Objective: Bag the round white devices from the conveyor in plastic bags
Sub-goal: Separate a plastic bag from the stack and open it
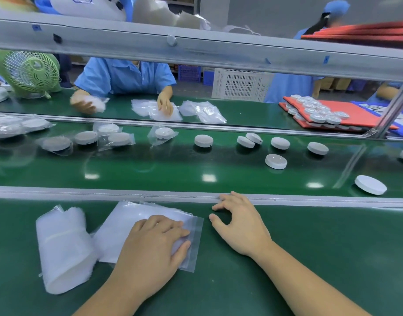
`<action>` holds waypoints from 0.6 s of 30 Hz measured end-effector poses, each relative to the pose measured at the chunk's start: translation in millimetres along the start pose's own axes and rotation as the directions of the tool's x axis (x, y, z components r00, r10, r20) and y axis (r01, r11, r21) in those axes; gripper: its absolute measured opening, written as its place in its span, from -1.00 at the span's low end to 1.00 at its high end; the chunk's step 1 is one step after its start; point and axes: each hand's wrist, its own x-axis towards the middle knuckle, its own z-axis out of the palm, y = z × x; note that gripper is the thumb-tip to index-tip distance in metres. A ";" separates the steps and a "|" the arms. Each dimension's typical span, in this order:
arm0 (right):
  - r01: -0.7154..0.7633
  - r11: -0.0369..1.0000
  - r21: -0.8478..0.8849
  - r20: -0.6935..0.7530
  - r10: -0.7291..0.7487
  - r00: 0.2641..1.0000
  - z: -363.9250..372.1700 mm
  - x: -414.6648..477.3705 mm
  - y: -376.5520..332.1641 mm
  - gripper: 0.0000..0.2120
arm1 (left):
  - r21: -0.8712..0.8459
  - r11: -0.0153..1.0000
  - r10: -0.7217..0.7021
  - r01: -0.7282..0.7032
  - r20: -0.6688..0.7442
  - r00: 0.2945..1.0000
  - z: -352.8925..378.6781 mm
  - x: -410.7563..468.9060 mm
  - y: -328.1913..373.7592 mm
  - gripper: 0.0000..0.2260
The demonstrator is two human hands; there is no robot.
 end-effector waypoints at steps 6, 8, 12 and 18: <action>-0.002 1.000 0.008 -0.019 0.003 1.000 -0.7 2.1 -0.2 -0.72 | -0.011 1.000 -0.010 0.010 -0.014 1.000 1.4 0.2 -1.0 -0.69; -0.001 1.000 0.010 -0.022 0.001 1.000 -1.3 1.5 0.6 -0.71 | -0.016 1.000 -0.014 0.014 -0.016 1.000 2.2 -0.4 -0.3 -0.70; 0.001 1.000 0.008 -0.026 0.000 1.000 -1.8 -0.7 3.2 -0.72 | -0.022 1.000 -0.018 0.017 -0.016 1.000 3.3 -2.0 2.1 -0.70; -0.001 1.000 0.008 -0.026 0.001 1.000 -1.7 -1.8 3.9 -0.71 | -0.021 0.999 -0.029 0.029 0.002 1.000 1.0 -2.6 3.7 -0.69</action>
